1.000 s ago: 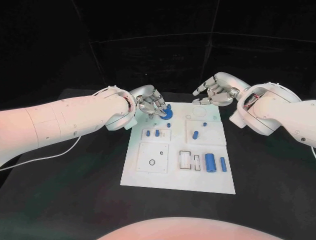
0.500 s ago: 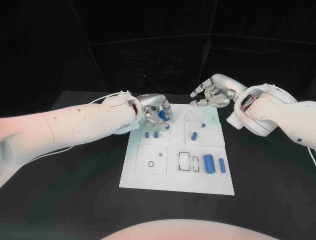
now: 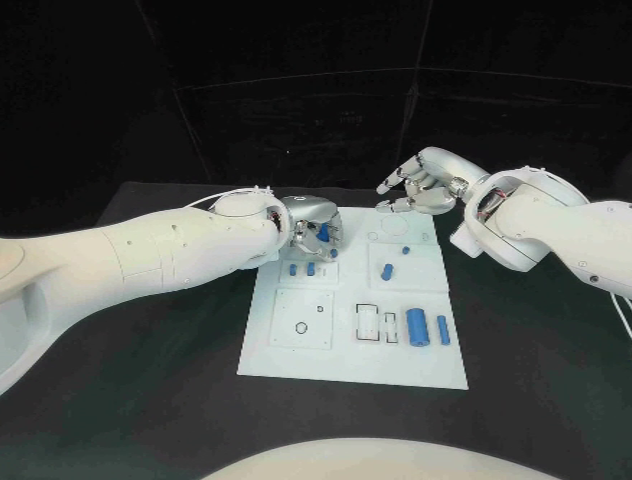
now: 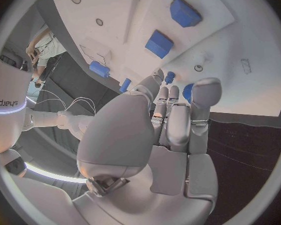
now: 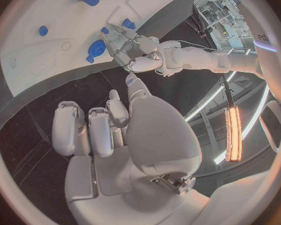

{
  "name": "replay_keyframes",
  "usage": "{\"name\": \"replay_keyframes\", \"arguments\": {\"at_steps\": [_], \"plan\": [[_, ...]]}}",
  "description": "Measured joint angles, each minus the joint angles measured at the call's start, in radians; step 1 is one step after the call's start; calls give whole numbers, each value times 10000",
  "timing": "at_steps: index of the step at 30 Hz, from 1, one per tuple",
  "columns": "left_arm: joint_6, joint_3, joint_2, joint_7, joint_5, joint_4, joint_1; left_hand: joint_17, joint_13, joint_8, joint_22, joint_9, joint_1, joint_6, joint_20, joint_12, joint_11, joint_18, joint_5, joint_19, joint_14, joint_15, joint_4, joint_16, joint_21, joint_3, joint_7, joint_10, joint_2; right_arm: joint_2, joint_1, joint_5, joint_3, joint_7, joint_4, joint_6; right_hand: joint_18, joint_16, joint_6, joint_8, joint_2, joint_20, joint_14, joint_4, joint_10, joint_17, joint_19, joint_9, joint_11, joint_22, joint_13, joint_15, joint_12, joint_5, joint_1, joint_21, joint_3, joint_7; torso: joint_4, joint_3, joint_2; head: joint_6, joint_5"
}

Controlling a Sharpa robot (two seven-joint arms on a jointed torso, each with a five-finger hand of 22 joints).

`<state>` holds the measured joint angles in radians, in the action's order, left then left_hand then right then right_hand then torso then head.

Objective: Assemble the parts on the task board

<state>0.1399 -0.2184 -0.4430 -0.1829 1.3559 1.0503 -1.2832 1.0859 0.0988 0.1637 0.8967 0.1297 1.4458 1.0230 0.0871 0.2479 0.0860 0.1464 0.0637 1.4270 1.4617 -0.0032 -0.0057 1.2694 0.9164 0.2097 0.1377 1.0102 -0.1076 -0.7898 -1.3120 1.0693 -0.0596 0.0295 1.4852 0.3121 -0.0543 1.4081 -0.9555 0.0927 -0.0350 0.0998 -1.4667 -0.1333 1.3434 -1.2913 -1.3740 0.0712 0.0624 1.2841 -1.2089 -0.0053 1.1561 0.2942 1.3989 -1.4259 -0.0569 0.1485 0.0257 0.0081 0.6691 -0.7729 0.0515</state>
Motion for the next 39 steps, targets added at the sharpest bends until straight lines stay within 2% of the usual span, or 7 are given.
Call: {"name": "replay_keyframes", "arguments": {"at_steps": [18,20,30,39], "plan": [[-167,14,342,42,272,-452,36,-297,-299,-203,521,-131,-174,311,4,-348,-28,2,0,67,-1,0,-70,0,446,540,-37,413,175,43,0,0,0,0,0,0,1,0,0,0,0,0,0,0,0,0,0,0,0,0,0,0,0,0,0,0,0,0,6,6,-9,-33,-21],[-177,16,390,52,279,-496,38,-311,-306,-203,561,-134,-177,333,4,-349,-57,-152,0,67,-1,0,-84,0,488,559,-19,442,178,51,0,0,0,0,0,0,0,0,0,0,0,0,0,0,0,0,0,0,0,0,0,0,0,0,0,0,0,0,6,6,-9,-36,-21],[-327,24,540,190,299,-740,41,-377,-330,-281,855,-169,-216,384,-30,-465,-25,-150,0,102,35,-36,-108,48,762,777,-32,552,217,69,0,0,0,1,1,-2,0,0,0,0,0,0,0,0,0,0,0,0,0,0,-1,0,0,0,0,0,0,0,6,8,-12,-51,-52],[-560,45,666,319,303,-918,45,-480,-327,-310,1023,-191,-209,510,-30,-552,-93,-150,0,102,35,-36,-177,85,910,1010,-57,800,219,90,0,0,0,3,1,-3,0,0,0,0,0,0,0,0,0,-12,0,0,0,1,-1,0,0,58,0,0,0,0,6,7,-15,-64,-67]]}}
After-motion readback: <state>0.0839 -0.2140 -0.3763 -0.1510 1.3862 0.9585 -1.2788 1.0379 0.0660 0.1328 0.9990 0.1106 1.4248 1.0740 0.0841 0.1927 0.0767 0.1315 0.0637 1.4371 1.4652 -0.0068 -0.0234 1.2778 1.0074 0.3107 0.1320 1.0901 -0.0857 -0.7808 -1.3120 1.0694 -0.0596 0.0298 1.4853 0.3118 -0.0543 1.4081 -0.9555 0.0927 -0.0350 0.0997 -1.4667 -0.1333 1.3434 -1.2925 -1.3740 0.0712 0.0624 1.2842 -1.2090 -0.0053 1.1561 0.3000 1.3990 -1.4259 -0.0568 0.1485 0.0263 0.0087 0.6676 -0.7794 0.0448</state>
